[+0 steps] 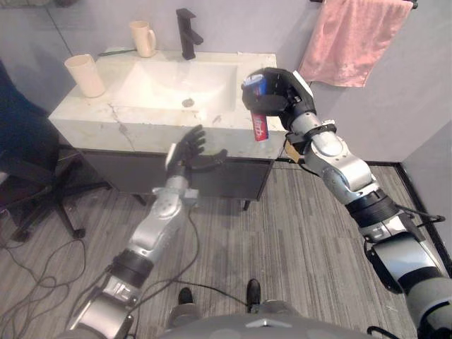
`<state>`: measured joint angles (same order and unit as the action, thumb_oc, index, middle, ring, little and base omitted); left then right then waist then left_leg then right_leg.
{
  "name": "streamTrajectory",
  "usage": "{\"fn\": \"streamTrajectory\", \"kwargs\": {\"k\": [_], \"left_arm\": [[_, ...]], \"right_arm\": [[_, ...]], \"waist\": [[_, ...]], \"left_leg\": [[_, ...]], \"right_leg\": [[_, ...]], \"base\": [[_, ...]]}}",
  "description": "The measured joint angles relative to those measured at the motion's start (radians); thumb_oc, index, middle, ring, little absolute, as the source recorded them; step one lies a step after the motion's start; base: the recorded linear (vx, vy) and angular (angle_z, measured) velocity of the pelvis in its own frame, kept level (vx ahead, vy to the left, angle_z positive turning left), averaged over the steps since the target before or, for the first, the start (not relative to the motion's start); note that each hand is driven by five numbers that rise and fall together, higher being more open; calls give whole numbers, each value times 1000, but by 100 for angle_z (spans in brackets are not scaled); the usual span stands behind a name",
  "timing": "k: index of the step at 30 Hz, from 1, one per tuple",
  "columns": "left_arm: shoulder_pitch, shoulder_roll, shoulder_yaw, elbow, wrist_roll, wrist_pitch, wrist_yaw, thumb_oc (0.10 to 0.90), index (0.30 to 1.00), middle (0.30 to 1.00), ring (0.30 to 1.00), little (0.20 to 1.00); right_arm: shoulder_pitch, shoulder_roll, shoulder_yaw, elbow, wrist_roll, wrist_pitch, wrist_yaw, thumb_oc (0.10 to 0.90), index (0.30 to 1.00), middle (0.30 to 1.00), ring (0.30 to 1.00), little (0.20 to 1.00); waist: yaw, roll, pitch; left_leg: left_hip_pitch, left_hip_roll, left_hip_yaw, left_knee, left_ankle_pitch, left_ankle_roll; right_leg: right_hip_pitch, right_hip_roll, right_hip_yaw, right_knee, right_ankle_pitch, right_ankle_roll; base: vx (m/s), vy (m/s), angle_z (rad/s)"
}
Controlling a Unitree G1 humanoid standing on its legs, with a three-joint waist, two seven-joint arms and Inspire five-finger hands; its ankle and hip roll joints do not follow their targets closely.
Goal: Organize the bathroom.
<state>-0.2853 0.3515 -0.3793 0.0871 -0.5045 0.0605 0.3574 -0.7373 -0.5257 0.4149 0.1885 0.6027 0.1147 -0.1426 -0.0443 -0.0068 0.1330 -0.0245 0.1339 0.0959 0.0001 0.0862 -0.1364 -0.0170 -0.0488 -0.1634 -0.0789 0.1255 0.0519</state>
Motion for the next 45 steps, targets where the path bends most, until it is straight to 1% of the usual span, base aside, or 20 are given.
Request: {"fn": "streamTrajectory", "kwargs": {"k": [4, 9, 14, 19, 23, 25, 27, 31, 34, 35, 36, 37, 38, 39, 40, 41, 42, 43, 44, 45], "left_arm": [[0, 10, 16, 1, 0, -1, 9, 800, 900, 900, 900, 900], [22, 18, 81, 1, 1, -16, 42, 800, 900, 900, 900, 900], [76, 21, 175, 24, 6, -34, 95, 800, 900, 900, 900, 900], [178, 22, 302, 108, 5, -33, 98, 800, 900, 900, 900, 900], [291, 30, 371, 144, 7, -37, 64, 800, 900, 900, 900, 900], [329, 35, 376, 174, 12, -42, 42, 800, 900, 900, 900, 900], [330, 37, 375, 206, 38, -42, 23, 800, 900, 900, 900, 900], [329, 44, 351, 223, 44, -42, -46, 800, 900, 900, 900, 900], [306, 55, 316, 222, 44, -41, -79, 800, 900, 900, 900, 900], [285, 59, 304, 223, 44, -36, -88, 800, 900, 900, 900, 900], [271, 59, 300, 222, 44, -36, -91, 800, 900, 900, 900, 900], [247, 64, 294, 229, 46, -31, -88, 800, 900, 900, 900, 900], [223, 69, 288, 229, 48, -32, -96, 800, 900, 900, 900, 900], [210, 78, 275, 229, 50, -32, -98, 800, 900, 900, 900, 900], [190, 95, 256, 228, 53, -30, -101, 800, 900, 900, 900, 900], [173, 96, 240, 228, 58, -30, -102, 800, 900, 900, 900, 900], [169, 95, 233, 227, 69, -30, -103, 800, 900, 900, 900, 900], [167, 88, 226, 227, 79, -30, -100, 800, 900, 900, 900, 900], [167, 87, 213, 229, 82, -29, -95, 800, 900, 900, 900, 900], [167, 85, 196, 231, 82, -29, -92, 800, 900, 900, 900, 900]], "right_arm": [[13, -1, 0, 0, 0, 0, 8, 400, 300, 300, 300, 300], [13, -1, -6, -2, -7, 0, 26, 400, 300, 300, 300, 300], [8, -12, -6, -5, -10, -1, 48, 400, 300, 300, 300, 300], [-10, -42, -20, -9, -46, 0, 37, 400, 300, 300, 300, 300], [-54, -43, -22, -17, -50, 0, 23, 400, 300, 300, 300, 300], [-86, -40, -22, -18, -50, -3, 22, 400, 300, 300, 300, 300], [-97, -37, -22, -18, -51, -5, 20, 400, 300, 300, 300, 300], [-101, -27, -25, -15, -89, -11, -3, 400, 300, 300, 300, 300], [-98, -28, -28, -37, -135, -16, -28, 400, 300, 300, 300, 300], [-86, -30, -41, -62, -138, -25, -37, 400, 300, 300, 300, 300], [-80, -31, -49, -84, -138, -29, -39, 400, 300, 300, 300, 300], [-73, -31, -56, -129, -148, -33, -39, 400, 300, 300, 300, 300], [-74, -39, -58, -171, -157, -45, -38, 400, 300, 300, 300, 300], [-76, -48, -58, -185, -160, -52, -40, 400, 300, 300, 300, 300], [-74, -53, -60, -211, -165, -53, -54, 400, 300, 300, 300, 300], [-74, -57, -62, -227, -167, -59, -67, 400, 300, 300, 300, 300], [-75, -56, -62, -234, -170, -65, -73, 400, 300, 300, 300, 300], [-75, -56, -59, -242, -176, -74, -79, 400, 300, 300, 300, 300], [-72, -56, -56, -242, -175, -84, -87, 400, 300, 300, 300, 300], [-72, -60, -53, -238, -174, -85, -100, 400, 300, 300, 300, 300]], "waist": [[-9, -5, 3], [15, -9, 5], [40, -18, 11], [70, -11, 39], [112, -8, 46], [131, -23, 55], [121, -28, 64], [100, -28, 78], [64, -8, 91], [53, 1, 96], [47, 12, 102], [28, 29, 112], [-4, 59, 129], [-10, 67, 132], [-20, 70, 131], [-16, 64, 128], [-16, 58, 124], [-21, 50, 118], [-22, 34, 110], [-36, 29, 107]], "left_leg": [[27, -29, -5, -47, 17, 21], [53, -33, -13, -77, 18, 25], [47, -35, -7, -64, 17, 24], [-12, -28, 69, 34, 1, 35], [-30, -14, 57, 30, -18, 51], [-43, -27, 42, 43, -25, 59], [-57, -34, 32, 68, -40, 71], [-70, -65, 1, 143, -102, 112], [-32, -108, -24, 156, -118, 150], [-11, -130, -38, 162, -124, 171], [-3, -143, -51, 165, -149, 206], [17, -149, -72, 148, -136, 196], [45, -139, -96, 115, -125, 199], [60, -141, -103, 96, -125, 199], [97, -145, -115, 49, -115, 191], [129, -158, -100, 18, -115, 181], [143, -168, -94, 3, -126, 167], [164, -184, -79, -15, -144, 160], [186, -207, -60, -23, -139, 180], [200, -217, -67, -23, -154, 188]], "right_leg": [[8, -23, 6, 0, 9, 20], [29, -28, 1, 0, 20, 43], [44, -29, -21, -1, 13, 42], [113, -35, -130, -1, -35, 25], [129, -32, -152, -1, -62, 16], [132, -51, -160, 3, -61, 17], [135, -59, -154, 31, -75, 9], [128, -107, -123, 164, -115, -4], [64, -176, -104, 409, -119, -7], [-3, -222, -99, 581, -134, -18], [-46, -219, -65, 684, -129, -5], [-111, -175, 19, 824, -153, 10], [-146, -96, 57, 843, -191, 19], [-165, -52, 71, 829, -212, 34], [-178, 0, 60, 715, -257, 31], [-192, 11, -10, 565, -262, 23], [-205, 16, -38, 480, -255, 25], [-229, 23, -68, 356, -231, 52], [-253, 21, -82, 259, -167, 60], [-279, 24, -70, 242, -133, 57]], "base": [[-20, 34, 13], [22, 35, 10], [75, 39, 18], [132, 168, 70], [261, 330, 49], [328, 439, 36], [228, 325, 41], [409, 558, 56], [430, 501, 53], [317, 261, 29], [424, 292, 39], [431, 122, 54], [439, 100, 54], [478, 55, 51], [378, -38, 17], [488, -60, 6], [400, -47, -17], [414, -23, -26], [320, -7, -20], [332, 2, 11]]}}
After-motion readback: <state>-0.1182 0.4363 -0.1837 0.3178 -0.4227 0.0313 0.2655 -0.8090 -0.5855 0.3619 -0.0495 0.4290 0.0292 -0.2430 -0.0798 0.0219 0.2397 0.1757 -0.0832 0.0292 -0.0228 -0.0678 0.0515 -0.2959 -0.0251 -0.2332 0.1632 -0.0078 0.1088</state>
